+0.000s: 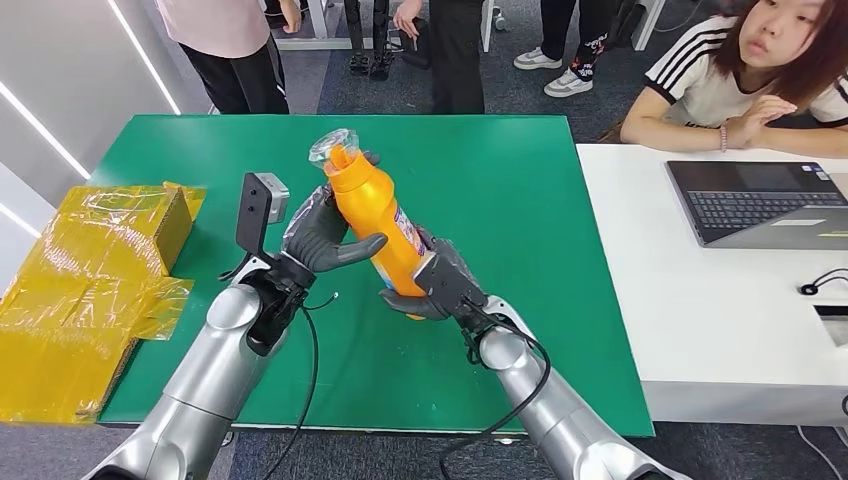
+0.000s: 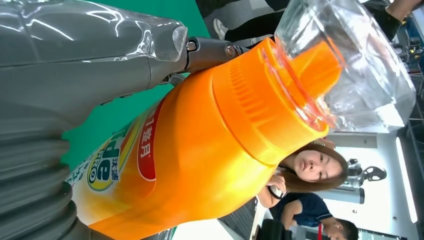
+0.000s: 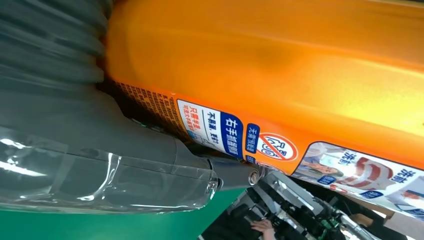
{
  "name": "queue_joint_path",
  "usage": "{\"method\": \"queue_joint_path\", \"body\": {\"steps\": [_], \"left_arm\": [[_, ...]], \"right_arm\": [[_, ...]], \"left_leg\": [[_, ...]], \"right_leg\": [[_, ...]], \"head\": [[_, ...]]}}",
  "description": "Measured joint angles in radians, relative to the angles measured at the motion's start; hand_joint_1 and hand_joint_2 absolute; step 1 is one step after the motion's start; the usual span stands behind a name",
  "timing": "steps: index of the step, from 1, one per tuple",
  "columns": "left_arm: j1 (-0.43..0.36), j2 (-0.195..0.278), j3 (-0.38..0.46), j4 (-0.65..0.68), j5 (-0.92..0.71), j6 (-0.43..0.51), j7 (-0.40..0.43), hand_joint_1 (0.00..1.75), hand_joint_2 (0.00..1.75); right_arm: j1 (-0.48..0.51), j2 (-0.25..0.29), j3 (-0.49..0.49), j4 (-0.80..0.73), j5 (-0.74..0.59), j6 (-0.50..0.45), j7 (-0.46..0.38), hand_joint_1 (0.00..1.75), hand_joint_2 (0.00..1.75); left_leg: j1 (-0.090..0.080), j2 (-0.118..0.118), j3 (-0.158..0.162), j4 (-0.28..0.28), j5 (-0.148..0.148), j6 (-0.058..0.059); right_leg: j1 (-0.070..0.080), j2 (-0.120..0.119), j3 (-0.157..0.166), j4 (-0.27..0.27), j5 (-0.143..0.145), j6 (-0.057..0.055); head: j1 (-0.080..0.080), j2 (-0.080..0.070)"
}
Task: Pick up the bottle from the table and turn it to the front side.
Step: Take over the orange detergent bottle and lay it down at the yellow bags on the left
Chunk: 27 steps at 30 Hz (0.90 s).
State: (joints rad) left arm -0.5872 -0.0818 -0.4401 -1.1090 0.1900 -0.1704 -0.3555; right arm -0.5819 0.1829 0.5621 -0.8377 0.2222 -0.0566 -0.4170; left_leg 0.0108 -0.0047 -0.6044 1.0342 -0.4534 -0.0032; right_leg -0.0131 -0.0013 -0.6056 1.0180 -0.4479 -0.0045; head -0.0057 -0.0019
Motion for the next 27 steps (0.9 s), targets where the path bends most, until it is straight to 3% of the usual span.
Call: {"method": "queue_joint_path", "body": {"steps": [17, 27], "left_arm": [[-0.053, -0.003, -0.006, 0.099, 0.022, -0.048, 0.024, 0.00, 1.75], [-0.083, -0.026, -0.006, 0.141, 0.155, -0.121, 0.096, 0.00, 1.75]], "right_arm": [[-0.075, 0.023, 0.005, 0.110, 0.054, -0.040, 0.029, 1.75, 1.75], [-0.132, 0.042, 0.034, 0.200, 0.150, -0.144, 0.080, 1.75, 1.75]], "left_leg": [[0.000, 0.000, 0.000, 0.000, 0.000, 0.000], [0.000, 0.000, 0.000, 0.000, 0.000, 0.000]], "right_leg": [[0.000, 0.000, 0.000, 0.000, 0.000, 0.000], [0.000, 0.000, 0.000, 0.000, 0.000, 0.000]], "head": [[0.000, 0.000], [0.000, 0.000]]}}
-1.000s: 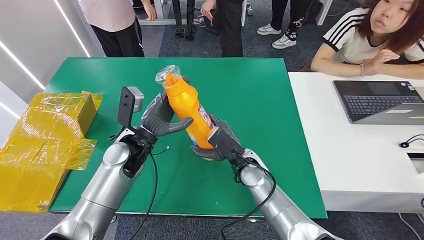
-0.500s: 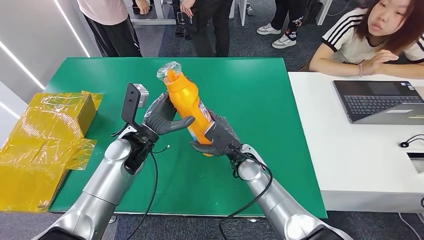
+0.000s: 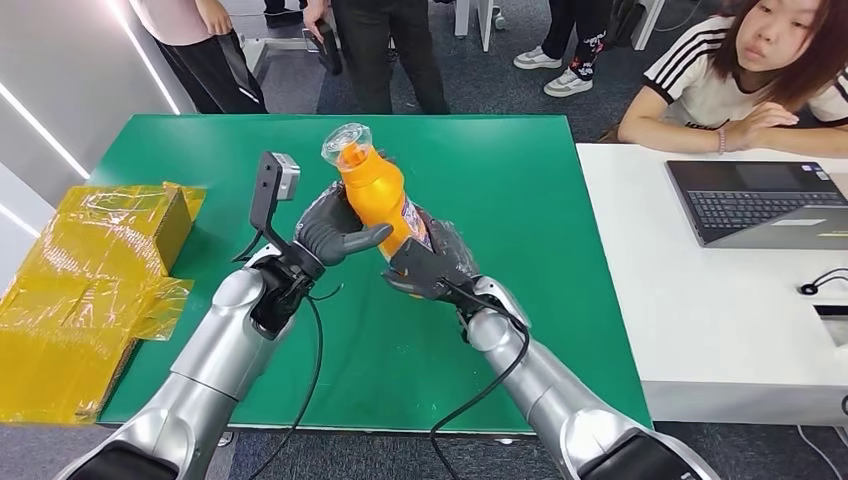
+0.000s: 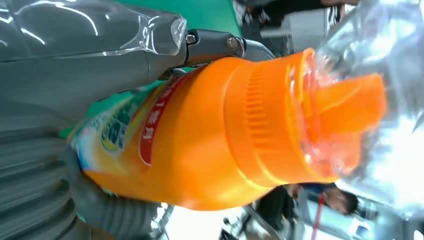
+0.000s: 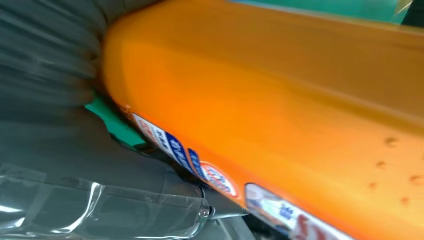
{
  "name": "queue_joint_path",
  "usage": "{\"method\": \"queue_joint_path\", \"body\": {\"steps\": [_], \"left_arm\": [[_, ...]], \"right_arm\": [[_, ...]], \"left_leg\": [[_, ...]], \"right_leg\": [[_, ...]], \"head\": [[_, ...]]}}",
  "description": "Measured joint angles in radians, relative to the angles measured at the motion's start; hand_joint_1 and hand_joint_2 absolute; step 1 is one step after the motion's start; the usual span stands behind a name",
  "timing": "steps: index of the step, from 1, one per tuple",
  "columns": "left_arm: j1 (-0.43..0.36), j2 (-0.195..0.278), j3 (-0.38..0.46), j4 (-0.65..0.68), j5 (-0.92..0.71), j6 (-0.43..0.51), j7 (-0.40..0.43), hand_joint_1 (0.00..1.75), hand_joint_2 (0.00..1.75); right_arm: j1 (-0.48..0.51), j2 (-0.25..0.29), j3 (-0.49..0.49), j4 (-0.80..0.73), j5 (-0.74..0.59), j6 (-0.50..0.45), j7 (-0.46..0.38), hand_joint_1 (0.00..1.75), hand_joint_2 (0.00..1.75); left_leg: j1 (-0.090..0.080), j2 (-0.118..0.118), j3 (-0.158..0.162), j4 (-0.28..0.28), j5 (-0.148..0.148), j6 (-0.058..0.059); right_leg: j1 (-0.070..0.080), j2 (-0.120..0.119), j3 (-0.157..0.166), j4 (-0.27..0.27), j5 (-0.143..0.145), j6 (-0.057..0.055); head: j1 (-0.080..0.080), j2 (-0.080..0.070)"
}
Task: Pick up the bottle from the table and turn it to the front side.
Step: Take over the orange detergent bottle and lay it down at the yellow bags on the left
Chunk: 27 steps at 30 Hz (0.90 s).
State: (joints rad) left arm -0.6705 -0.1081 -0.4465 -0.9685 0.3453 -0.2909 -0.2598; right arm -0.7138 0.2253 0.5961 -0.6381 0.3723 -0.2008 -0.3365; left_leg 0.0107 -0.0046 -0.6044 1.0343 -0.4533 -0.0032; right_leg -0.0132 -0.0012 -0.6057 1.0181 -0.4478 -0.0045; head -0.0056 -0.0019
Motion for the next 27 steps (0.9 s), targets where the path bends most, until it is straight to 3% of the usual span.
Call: {"method": "queue_joint_path", "body": {"steps": [19, 23, 27], "left_arm": [[-0.004, -0.022, 0.000, 0.022, 0.077, -0.016, 0.029, 0.01, 1.75], [-0.002, -0.039, -0.003, 0.020, 0.020, 0.034, -0.001, 0.16, 1.75], [-0.001, -0.053, -0.018, 0.013, -0.043, 0.090, -0.034, 0.16, 1.75]], "right_arm": [[-0.009, 0.003, 0.010, 0.033, 0.042, -0.022, 0.017, 1.75, 1.75], [-0.010, 0.004, 0.009, 0.033, 0.046, -0.028, 0.023, 1.75, 1.75], [-0.010, 0.007, 0.008, 0.033, 0.047, -0.031, 0.027, 1.75, 1.75]], "left_leg": [[0.000, 0.000, 0.000, 0.000, 0.000, 0.000], [0.000, 0.000, 0.000, 0.000, 0.000, 0.000], [0.000, 0.000, 0.000, 0.000, 0.000, 0.000]], "right_leg": [[0.000, 0.000, 0.000, 0.000, 0.000, 0.000], [0.000, 0.000, 0.000, 0.000, 0.000, 0.000], [0.000, 0.000, 0.000, 0.000, 0.000, 0.000]], "head": [[0.000, 0.000], [0.000, 0.000], [0.000, 0.000]]}}
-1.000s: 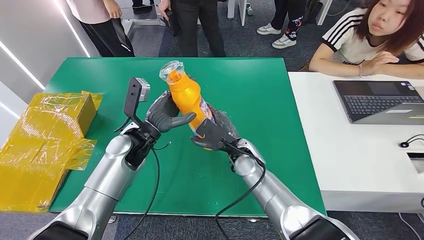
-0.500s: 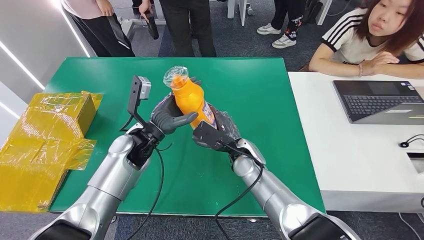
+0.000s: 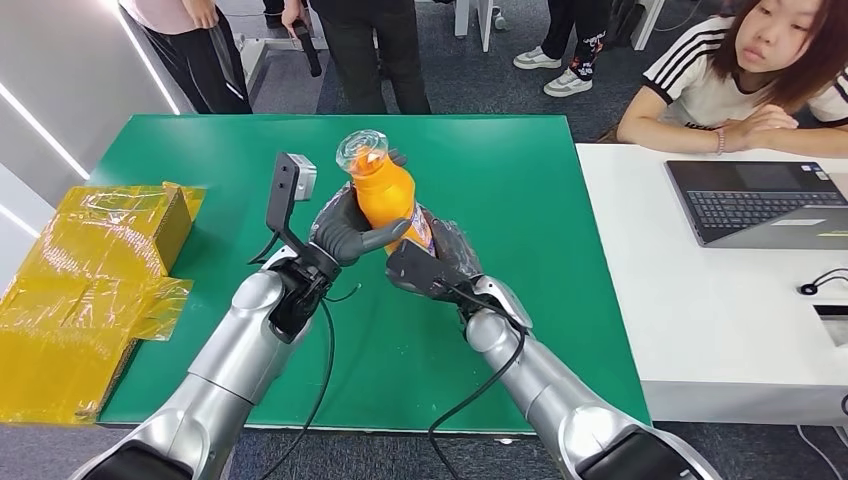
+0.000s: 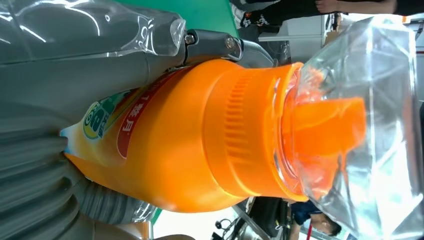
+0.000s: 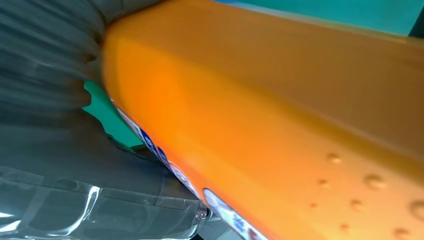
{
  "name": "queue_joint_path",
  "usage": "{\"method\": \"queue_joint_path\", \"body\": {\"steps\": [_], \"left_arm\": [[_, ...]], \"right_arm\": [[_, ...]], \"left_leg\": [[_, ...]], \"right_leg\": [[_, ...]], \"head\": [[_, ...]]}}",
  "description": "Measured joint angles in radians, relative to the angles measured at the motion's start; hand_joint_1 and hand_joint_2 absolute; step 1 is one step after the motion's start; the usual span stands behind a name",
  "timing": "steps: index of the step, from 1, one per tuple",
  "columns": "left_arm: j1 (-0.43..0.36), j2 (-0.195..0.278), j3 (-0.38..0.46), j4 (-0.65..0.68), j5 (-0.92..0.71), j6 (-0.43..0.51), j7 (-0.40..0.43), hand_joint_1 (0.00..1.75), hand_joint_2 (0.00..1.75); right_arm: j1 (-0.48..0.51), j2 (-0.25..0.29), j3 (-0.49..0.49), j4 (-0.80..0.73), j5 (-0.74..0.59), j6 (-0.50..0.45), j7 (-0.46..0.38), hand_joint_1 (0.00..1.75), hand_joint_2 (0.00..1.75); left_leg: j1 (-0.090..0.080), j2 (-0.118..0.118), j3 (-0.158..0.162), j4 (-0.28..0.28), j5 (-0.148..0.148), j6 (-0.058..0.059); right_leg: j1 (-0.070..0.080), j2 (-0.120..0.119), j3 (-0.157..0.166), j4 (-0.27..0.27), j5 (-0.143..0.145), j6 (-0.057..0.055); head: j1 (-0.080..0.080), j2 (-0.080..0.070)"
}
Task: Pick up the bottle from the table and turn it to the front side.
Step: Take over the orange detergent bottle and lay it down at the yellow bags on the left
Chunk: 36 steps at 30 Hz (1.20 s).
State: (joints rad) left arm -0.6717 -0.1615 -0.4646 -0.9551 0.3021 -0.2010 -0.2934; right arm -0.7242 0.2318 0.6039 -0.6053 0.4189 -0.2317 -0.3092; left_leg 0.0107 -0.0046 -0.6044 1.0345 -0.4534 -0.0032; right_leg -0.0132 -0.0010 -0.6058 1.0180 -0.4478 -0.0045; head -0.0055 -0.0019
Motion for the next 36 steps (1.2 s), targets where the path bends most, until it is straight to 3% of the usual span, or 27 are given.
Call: {"method": "queue_joint_path", "body": {"steps": [5, 9, 10, 12, 17, 29, 33, 36], "left_arm": [[0.000, -0.006, -0.003, -0.004, -0.010, 0.010, -0.002, 0.21, 1.75], [0.001, -0.007, -0.003, -0.004, -0.017, 0.015, -0.004, 1.56, 1.75], [0.001, -0.007, -0.004, -0.005, -0.025, 0.023, -0.007, 1.64, 1.75], [0.003, -0.008, -0.008, -0.010, -0.052, 0.049, -0.015, 1.75, 1.75], [0.006, -0.009, -0.014, -0.018, -0.076, 0.090, -0.021, 1.75, 1.75], [0.016, 0.001, -0.012, -0.018, -0.031, 0.093, -0.011, 1.75, 1.75], [0.019, 0.002, -0.011, -0.018, -0.026, 0.093, -0.011, 1.75, 1.75], [0.021, 0.003, -0.010, -0.020, -0.025, 0.094, -0.016, 1.75, 1.75]], "right_arm": [[0.000, 0.000, -0.001, 0.000, 0.000, 0.000, 0.003, 1.75, 1.75], [-0.001, 0.000, -0.001, 0.000, 0.000, -0.001, 0.004, 1.75, 1.75], [-0.001, 0.000, -0.001, 0.000, 0.001, 0.000, 0.004, 1.75, 1.75], [-0.001, 0.000, -0.001, -0.002, 0.002, 0.002, 0.004, 1.75, 1.75], [-0.001, 0.004, -0.001, -0.003, 0.005, 0.011, 0.005, 1.74, 1.75], [-0.002, 0.011, -0.001, -0.010, 0.008, 0.041, 0.015, 1.70, 1.75], [-0.003, 0.012, 0.000, -0.010, -0.002, 0.047, 0.008, 0.00, 1.75], [-0.003, 0.013, 0.000, -0.010, -0.018, 0.056, 0.000, 0.00, 1.75]], "left_leg": [[0.000, 0.000, 0.000, 0.000, 0.000, 0.000], [0.000, 0.000, 0.000, 0.000, 0.000, 0.000], [0.000, 0.000, 0.000, 0.000, 0.000, 0.000], [0.000, 0.000, 0.000, 0.000, 0.000, 0.000], [0.000, 0.000, 0.000, 0.000, 0.000, 0.000], [0.000, 0.000, 0.000, 0.000, 0.000, 0.000], [0.000, 0.000, 0.000, 0.000, 0.000, 0.000], [0.000, 0.000, 0.000, 0.000, 0.000, 0.000]], "right_leg": [[0.000, 0.000, 0.000, 0.000, 0.000, 0.000], [0.000, 0.000, 0.000, 0.000, 0.000, 0.000], [0.000, 0.000, 0.000, 0.000, 0.000, 0.000], [0.000, 0.000, 0.000, 0.000, 0.000, 0.000], [0.000, 0.000, 0.000, 0.000, 0.000, 0.000], [0.000, 0.000, 0.000, 0.000, 0.000, 0.000], [0.000, 0.000, 0.000, 0.000, 0.000, 0.000], [0.000, 0.000, 0.000, 0.000, 0.000, 0.000]], "head": [[0.000, 0.000], [0.000, 0.000], [0.000, 0.000], [0.000, 0.000], [0.000, 0.000], [0.000, 0.000], [0.000, 0.000], [0.000, 0.000]]}}
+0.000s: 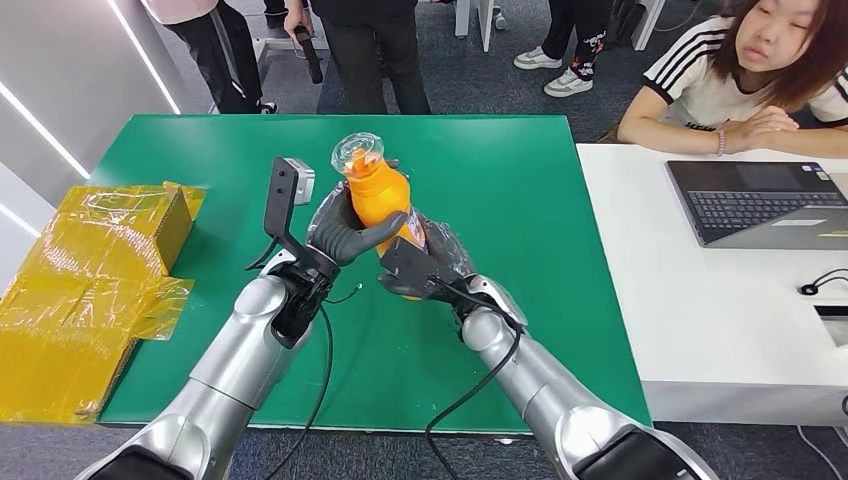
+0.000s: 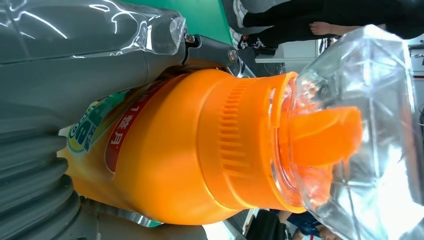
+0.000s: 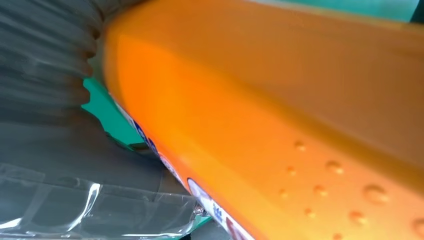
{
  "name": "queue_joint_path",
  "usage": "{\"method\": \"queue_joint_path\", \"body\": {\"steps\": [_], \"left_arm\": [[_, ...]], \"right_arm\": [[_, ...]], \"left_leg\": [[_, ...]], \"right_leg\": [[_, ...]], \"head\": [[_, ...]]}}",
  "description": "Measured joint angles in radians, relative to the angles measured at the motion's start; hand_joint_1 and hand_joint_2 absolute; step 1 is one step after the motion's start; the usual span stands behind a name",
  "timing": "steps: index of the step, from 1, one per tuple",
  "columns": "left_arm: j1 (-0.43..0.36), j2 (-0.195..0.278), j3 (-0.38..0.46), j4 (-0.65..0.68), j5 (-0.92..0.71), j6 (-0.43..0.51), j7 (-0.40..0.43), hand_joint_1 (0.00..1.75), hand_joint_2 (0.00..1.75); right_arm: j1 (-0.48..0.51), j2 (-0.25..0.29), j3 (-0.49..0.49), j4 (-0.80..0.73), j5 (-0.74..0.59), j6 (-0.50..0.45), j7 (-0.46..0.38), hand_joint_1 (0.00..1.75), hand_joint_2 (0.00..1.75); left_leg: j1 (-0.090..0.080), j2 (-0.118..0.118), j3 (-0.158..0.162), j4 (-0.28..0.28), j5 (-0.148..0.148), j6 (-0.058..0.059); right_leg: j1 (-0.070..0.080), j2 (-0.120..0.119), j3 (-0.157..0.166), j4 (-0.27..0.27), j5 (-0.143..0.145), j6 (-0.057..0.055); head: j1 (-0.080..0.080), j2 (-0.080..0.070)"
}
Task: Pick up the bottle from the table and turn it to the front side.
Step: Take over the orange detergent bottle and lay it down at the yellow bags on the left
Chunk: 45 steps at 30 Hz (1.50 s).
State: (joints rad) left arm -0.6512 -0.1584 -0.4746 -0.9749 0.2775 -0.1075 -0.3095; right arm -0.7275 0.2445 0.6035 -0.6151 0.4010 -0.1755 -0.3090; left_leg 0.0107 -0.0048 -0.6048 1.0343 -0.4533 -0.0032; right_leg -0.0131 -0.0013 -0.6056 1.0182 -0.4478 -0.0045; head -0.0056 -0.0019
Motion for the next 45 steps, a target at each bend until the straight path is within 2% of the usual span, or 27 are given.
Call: {"method": "queue_joint_path", "body": {"steps": [7, 18, 22, 27, 32, 39, 45], "left_arm": [[0.030, 0.021, 0.007, -0.036, -0.033, 0.017, -0.037, 1.75, 1.75], [0.044, 0.035, 0.013, -0.053, -0.048, 0.028, -0.042, 1.75, 1.75], [0.047, 0.062, 0.042, -0.060, -0.043, 0.018, -0.039, 1.75, 1.75], [0.059, 0.097, 0.076, -0.056, -0.039, -0.017, -0.055, 1.75, 1.75], [0.058, 0.114, 0.079, -0.038, -0.180, 0.077, -0.117, 1.75, 1.75], [0.039, 0.145, 0.079, -0.023, -0.309, 0.179, -0.163, 1.75, 1.75], [0.022, 0.209, 0.079, -0.033, -0.496, 0.318, -0.176, 1.75, 1.75]], "right_arm": [[0.029, -0.014, -0.003, -0.055, -0.090, 0.068, -0.064, 0.00, 1.75], [0.060, -0.027, -0.008, -0.127, -0.131, 0.075, -0.082, 0.00, 1.75], [0.175, -0.083, -0.031, -0.276, -0.194, 0.069, -0.117, 0.00, 1.75], [0.425, -0.191, -0.057, -0.571, -0.214, 0.036, -0.159, 0.00, 1.75], [0.636, -0.262, -0.068, -0.824, -0.204, -0.039, -0.265, 0.00, 1.75], [0.746, -0.305, -0.053, -1.001, -0.203, -0.103, -0.283, 0.00, 1.75], [0.772, -0.319, -0.045, -1.082, -0.213, -0.112, -0.285, 0.00, 1.75]], "left_leg": [[0.000, 0.000, 0.000, 0.000, 0.000, 0.000], [0.000, 0.000, 0.000, 0.000, 0.000, 0.000], [0.000, -0.001, 0.000, 0.000, 0.000, 0.000], [0.000, -0.002, -0.001, 0.000, -0.002, 0.000], [0.000, -0.001, -0.002, 0.000, -0.003, 0.001], [0.000, 0.001, -0.002, 0.000, -0.003, 0.000], [0.000, 0.002, -0.001, -0.001, -0.002, 0.000]], "right_leg": [[0.000, 0.000, 0.000, 0.000, 0.000, 0.000], [0.000, 0.000, 0.000, 0.000, 0.000, 0.000], [0.000, -0.001, 0.000, -0.001, 0.000, 0.000], [0.000, -0.002, 0.000, -0.002, -0.002, 0.001], [0.000, -0.001, -0.002, -0.002, -0.002, 0.001], [0.000, 0.000, -0.002, -0.001, -0.002, 0.001], [0.000, 0.002, -0.002, -0.001, -0.001, 0.000]], "head": [[0.000, 0.000], [0.000, 0.000], [0.000, 0.000], [0.000, 0.000], [0.000, 0.000], [0.000, 0.000], [0.000, 0.000]]}}
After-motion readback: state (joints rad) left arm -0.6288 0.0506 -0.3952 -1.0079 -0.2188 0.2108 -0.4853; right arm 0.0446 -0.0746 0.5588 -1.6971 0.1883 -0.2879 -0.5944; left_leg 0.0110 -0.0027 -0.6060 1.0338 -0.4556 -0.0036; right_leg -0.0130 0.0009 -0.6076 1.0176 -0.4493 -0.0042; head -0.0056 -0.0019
